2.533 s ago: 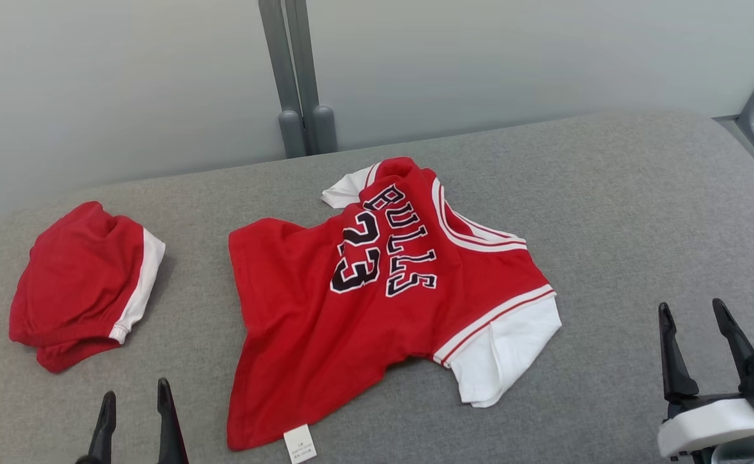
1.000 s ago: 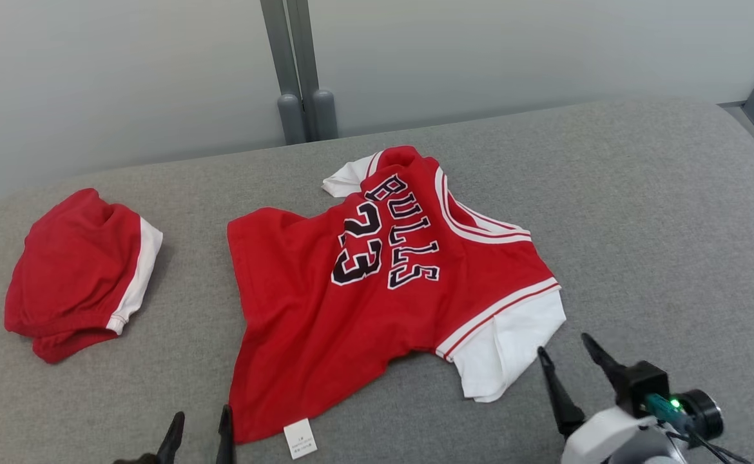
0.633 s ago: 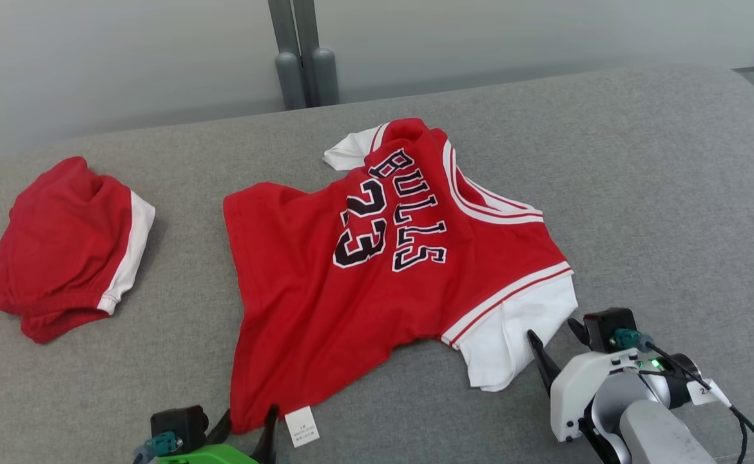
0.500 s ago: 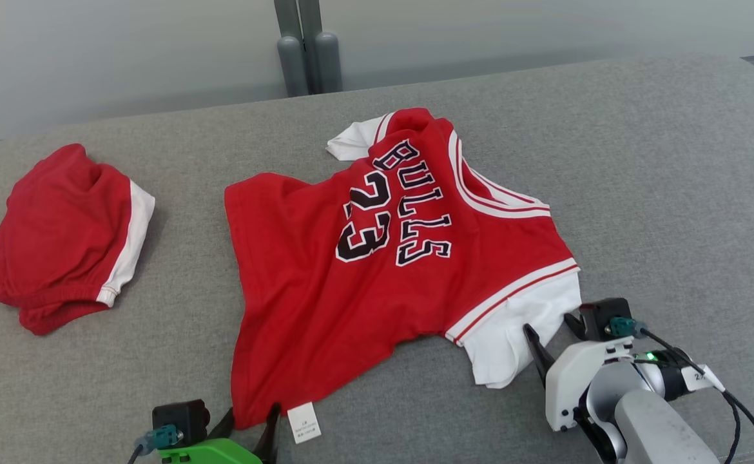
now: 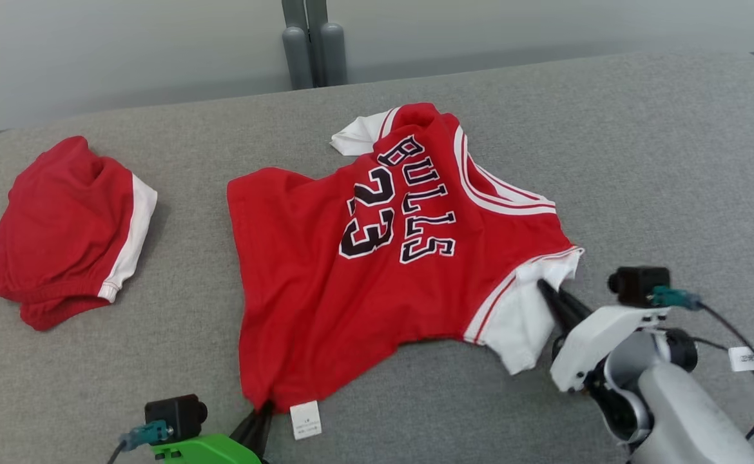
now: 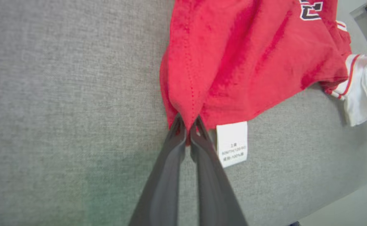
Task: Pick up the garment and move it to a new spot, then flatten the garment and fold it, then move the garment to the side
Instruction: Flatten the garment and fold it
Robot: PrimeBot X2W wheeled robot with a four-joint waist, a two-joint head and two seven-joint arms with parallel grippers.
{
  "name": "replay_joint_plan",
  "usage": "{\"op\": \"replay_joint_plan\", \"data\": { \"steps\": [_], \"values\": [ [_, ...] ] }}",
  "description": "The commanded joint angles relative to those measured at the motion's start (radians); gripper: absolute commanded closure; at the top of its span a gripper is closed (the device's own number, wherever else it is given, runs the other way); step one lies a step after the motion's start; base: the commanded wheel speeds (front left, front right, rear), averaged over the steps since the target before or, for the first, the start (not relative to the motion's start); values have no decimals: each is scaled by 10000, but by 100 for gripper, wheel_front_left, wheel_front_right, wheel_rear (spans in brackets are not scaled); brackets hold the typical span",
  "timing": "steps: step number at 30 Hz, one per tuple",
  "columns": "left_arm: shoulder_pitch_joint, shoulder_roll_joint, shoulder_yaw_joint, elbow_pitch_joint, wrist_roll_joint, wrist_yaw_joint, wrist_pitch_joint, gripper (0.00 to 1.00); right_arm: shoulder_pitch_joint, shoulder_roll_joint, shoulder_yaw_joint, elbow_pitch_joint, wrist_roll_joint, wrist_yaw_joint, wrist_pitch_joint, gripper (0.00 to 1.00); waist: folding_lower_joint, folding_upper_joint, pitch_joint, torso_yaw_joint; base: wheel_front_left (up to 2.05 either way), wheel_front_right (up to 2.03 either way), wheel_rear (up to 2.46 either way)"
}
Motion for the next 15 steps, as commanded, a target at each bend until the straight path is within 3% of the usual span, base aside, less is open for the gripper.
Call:
{"op": "replay_joint_plan", "data": {
  "steps": [1, 8, 12, 15],
  "values": [
    [111, 178, 80, -641, -192, -78, 57, 100, 230, -288, -175, -810, 481, 2, 66, 100, 0, -1, -127, -179, 0, 0, 0],
    [179, 858, 557, -5338, -1063, -19, 1234, 100, 937, -1321, -1796, -6054, 2194, 4, 1415, 100, 0, -1, 21, -574, 0, 0, 0],
    [-1341, 1263, 847, -7633, -1462, 237, 2374, 100, 64, -1475, -3019, -8540, 2803, 4, 2800, 100, 0, -1, 773, -692, 0, 0, 0],
    [-3370, 1544, 975, -8066, -1842, 449, 3345, 100, -1394, -1542, -3717, -9186, 2845, 4, 3787, 100, 0, -1, 1596, -610, 0, 0, 0]
  ]
}}
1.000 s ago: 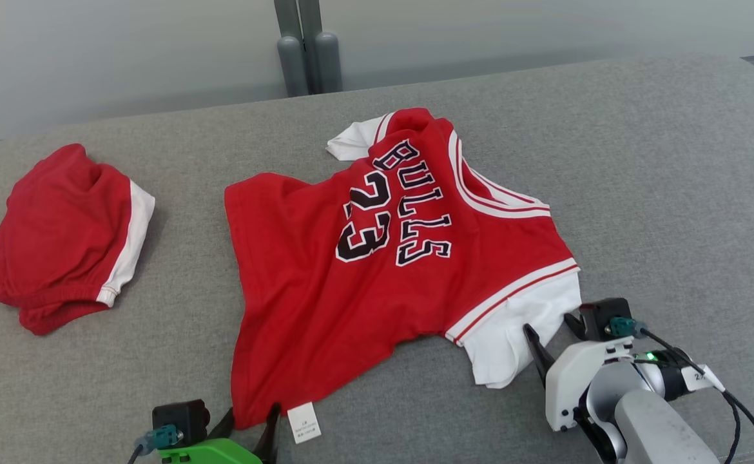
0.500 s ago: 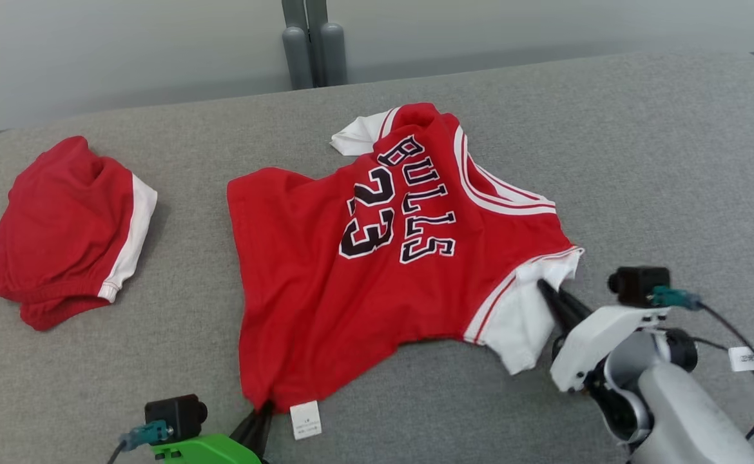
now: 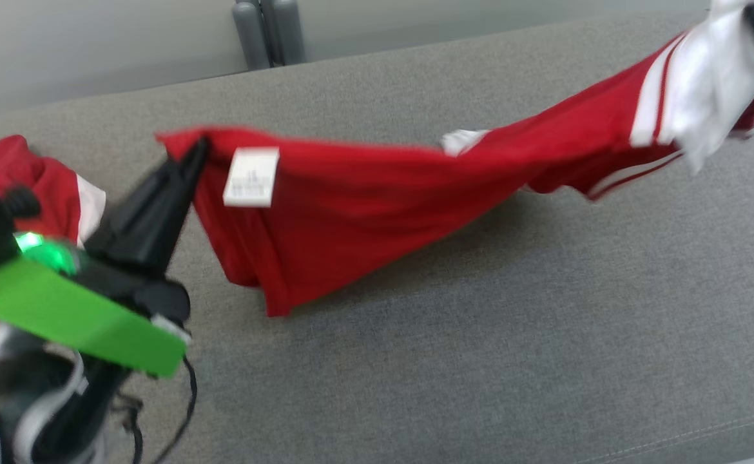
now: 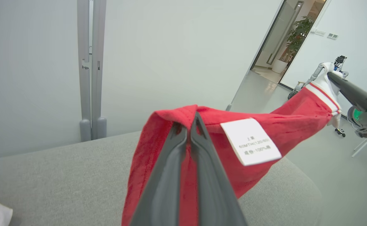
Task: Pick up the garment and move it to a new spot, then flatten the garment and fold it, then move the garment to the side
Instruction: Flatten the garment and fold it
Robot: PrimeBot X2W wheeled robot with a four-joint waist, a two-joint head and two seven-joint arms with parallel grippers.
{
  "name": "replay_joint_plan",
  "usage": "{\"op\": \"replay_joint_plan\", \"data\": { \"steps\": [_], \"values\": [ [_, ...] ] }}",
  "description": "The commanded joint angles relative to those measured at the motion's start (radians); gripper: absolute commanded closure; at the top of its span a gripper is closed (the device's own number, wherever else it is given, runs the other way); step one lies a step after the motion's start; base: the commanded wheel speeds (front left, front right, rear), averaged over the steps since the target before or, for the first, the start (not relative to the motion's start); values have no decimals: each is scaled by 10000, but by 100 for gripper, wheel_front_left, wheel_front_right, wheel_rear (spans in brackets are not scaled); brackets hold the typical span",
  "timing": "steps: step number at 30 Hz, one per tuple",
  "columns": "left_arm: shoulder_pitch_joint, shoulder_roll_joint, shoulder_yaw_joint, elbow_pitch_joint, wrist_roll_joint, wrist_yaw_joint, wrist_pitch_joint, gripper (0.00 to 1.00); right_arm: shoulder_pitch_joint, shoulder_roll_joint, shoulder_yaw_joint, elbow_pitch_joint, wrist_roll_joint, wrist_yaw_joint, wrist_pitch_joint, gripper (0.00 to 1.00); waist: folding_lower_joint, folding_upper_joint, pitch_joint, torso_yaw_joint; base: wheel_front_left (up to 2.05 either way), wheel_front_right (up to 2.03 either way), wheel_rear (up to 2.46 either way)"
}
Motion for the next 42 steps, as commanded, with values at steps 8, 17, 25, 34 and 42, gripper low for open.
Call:
{"op": "replay_joint_plan", "data": {
  "steps": [8, 17, 25, 34, 42],
  "values": [
    [-7786, 232, -60, 3968, 436, 427, 996, 100, -6452, -130, -553, 2413, -1676, 4, 1929, 100, 0, -1, 3890, 763, 0, 0, 0],
    [-12820, -149, -202, 9961, 2164, 61, -2779, 100, -11606, 897, -150, 7228, -4219, 1, -574, 100, 0, -1, 5270, 1126, 0, 0, 0],
    [-13120, -13, -724, 12618, 2633, -607, -5932, 100, -11477, 801, 1313, 8906, -3531, -1, -3138, 100, 0, -1, 5225, 1110, 0, 0, 0],
    [-9986, 111, -1731, 13381, 1996, -751, -7972, 100, -6555, 213, 2098, 7948, -912, -4, -5212, 100, 0, -1, 4207, 872, 0, 0, 0],
    [-4683, 377, -1960, 11349, 1391, -586, -8482, 100, -851, -27, 2016, 6649, 298, -9, -6087, 100, 0, -1, 2058, 601, 0, 0, 0]
  ]
}}
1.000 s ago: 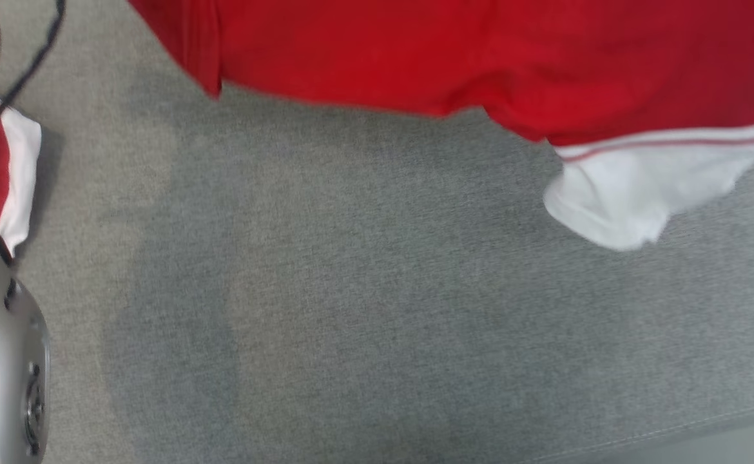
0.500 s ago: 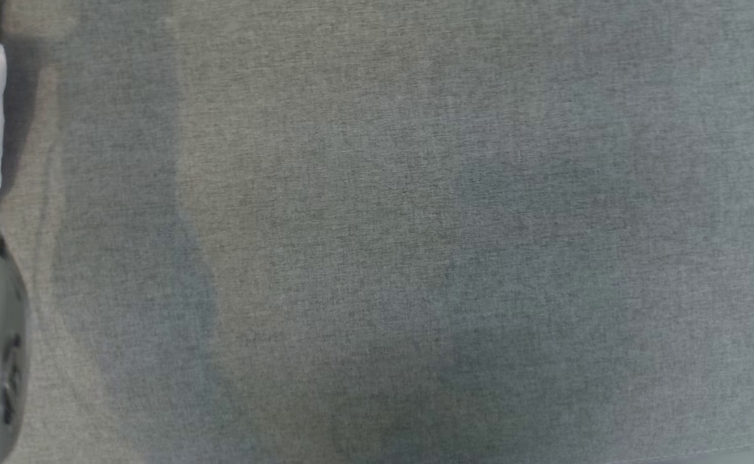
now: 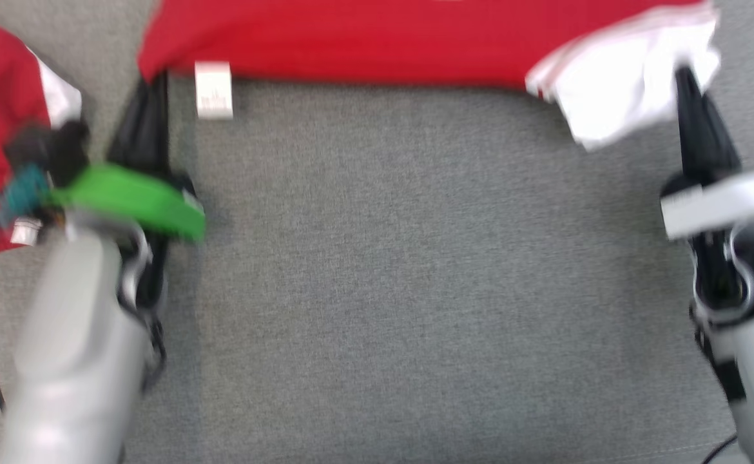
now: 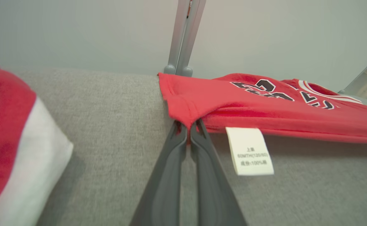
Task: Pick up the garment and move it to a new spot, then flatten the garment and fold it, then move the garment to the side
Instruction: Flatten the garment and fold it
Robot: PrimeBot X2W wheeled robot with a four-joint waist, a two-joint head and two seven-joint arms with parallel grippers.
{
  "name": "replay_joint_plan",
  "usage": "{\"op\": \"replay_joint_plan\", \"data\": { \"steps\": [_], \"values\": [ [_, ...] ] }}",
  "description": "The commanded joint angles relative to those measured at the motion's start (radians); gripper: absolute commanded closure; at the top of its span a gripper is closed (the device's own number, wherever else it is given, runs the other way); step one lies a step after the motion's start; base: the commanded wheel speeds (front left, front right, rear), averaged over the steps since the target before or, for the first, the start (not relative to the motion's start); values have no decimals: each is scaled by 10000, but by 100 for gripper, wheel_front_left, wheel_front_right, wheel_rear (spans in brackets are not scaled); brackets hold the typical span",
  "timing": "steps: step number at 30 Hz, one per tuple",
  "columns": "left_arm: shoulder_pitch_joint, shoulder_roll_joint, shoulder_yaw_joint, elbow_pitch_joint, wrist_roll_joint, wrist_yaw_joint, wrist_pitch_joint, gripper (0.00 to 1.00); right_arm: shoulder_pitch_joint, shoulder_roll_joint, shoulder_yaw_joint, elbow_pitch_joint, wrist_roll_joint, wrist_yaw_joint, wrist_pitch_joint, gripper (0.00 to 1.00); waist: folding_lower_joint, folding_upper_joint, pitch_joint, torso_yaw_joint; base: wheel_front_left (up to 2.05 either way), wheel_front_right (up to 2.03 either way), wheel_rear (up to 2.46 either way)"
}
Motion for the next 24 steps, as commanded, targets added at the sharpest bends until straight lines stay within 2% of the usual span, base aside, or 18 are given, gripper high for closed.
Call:
{"op": "replay_joint_plan", "data": {
  "steps": [1, 6, 10, 14, 16, 20, 24],
  "values": [
    [870, 80, 89, -352, -114, 136, -63, 100, 724, 6, -275, -78, 193, -24, -166, 100, 1, 0, -1528, -310, 0, 0, 0],
    [4159, 164, 46, -2131, -148, 895, -67, 100, 3045, 243, -416, -337, 406, -24, -49, 100, 1, 0, -2654, -506, 0, 0, 0],
    [6707, 22, -2, -3118, -202, 1649, -77, 100, 4750, 390, -673, -100, 256, -33, -151, 100, 1, 0, -3418, -532, 0, 0, 0],
    [8788, -355, -137, -3821, -275, 2350, -86, 100, 6009, 645, -991, 208, -12, -35, -349, 100, 1, 0, -3609, -490, 0, 0, 0],
    [9373, -685, -270, -4083, -552, 2359, -47, 100, 6334, 756, -973, 282, -162, -32, -392, 100, 1, 0, -3573, -438, 0, 0, 0],
    [9613, -874, -652, -4559, -672, 2361, 381, 100, 6483, 1007, -1048, 192, -302, -25, -480, 100, 1, 0, -3439, -223, 0, 0, 0],
    [9126, -771, -772, -5171, -882, 2283, 1101, 100, 6120, 843, -1062, -143, -511, -21, -261, 100, 1, 0, -3352, -104, 0, 0, 0]
  ]
}}
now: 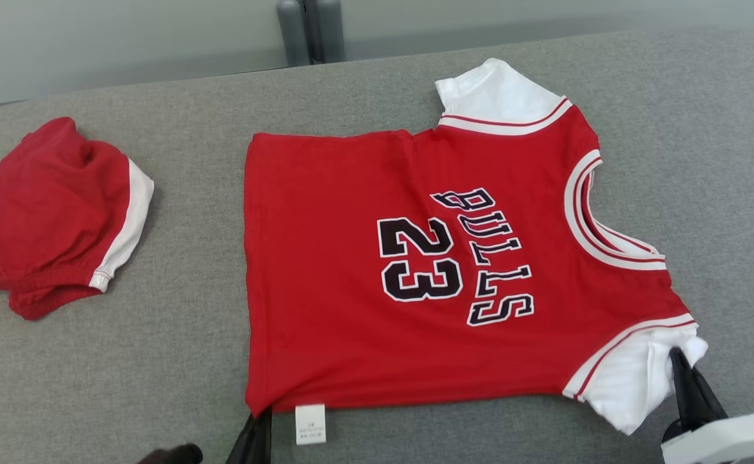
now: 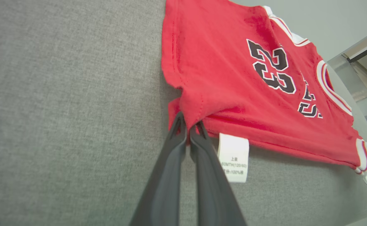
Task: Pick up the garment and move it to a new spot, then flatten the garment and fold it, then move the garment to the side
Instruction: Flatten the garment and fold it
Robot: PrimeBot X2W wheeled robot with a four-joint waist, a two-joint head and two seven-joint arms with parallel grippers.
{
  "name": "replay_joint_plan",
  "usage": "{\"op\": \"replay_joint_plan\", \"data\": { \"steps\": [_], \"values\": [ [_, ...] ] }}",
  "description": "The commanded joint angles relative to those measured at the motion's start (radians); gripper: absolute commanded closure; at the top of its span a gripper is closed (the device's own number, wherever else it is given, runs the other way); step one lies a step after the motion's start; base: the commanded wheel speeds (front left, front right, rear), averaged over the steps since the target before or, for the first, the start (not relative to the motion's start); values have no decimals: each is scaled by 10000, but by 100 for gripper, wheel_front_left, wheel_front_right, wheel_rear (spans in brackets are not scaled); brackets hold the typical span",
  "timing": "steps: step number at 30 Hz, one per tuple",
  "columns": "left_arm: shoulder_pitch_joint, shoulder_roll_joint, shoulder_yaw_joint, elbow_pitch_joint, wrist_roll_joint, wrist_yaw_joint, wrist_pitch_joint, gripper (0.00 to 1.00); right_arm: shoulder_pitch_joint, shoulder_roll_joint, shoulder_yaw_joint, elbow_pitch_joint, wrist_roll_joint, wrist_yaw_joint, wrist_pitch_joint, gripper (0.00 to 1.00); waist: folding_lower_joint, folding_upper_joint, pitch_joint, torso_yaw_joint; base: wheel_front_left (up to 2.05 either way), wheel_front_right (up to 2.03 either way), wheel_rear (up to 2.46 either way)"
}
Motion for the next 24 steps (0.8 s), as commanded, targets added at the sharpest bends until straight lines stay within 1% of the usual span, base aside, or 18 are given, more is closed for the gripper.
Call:
{"op": "replay_joint_plan", "data": {
  "steps": [1, 6, 10, 13, 15, 21, 22, 23, 24],
  "values": [
    [-338, 186, 89, -184, -99, 22, 180, 100, -313, -140, -79, -173, -110, -17, 72, 100, 2, 0, 69, 66, 0, 0, 0],
    [-877, 649, 203, -1203, -244, 160, 1324, 100, -969, -531, -127, -862, -501, -17, 977, 100, 2, 0, 122, 119, 0, 0, 0],
    [-1468, 895, 219, -1617, -373, 235, 2137, 100, -1497, -727, -177, -1298, -846, -16, 2177, 100, 2, 0, 279, 188, 0, 0, 0],
    [-2120, 948, 84, -1378, -383, 233, 2724, 100, -1863, -817, -303, -1359, -1229, -16, 3031, 100, 2, 0, 426, 320, 0, 0, 0],
    [-2596, 877, 20, -1070, -433, 201, 3004, 100, -2202, -768, -396, -1412, -1486, -14, 3446, 100, 2, 0, 533, 396, 0, 0, 0],
    [-3788, 770, -167, -96, -302, 93, 3436, 100, -3048, -658, -303, -1261, -2008, -12, 4513, 100, 2, 0, 836, 504, 0, 0, 0],
    [-3957, 765, -202, 59, -271, 74, 3496, 96, -3187, -710, -222, -1229, -2151, -12, 4646, 81, 2, 0, 877, 519, 0, 0, 0],
    [-4090, 776, -243, 173, -216, 53, 3494, 82, -3313, -778, -165, -1231, -2275, -12, 4660, 54, 2, 0, 904, 530, 0, 0, 0],
    [-4228, 774, -245, 318, -152, 49, 3433, 31, -3443, -787, -117, -1178, -2332, -12, 4665, 0, 2, 0, 933, 541, 0, 0, 0]
  ]
}}
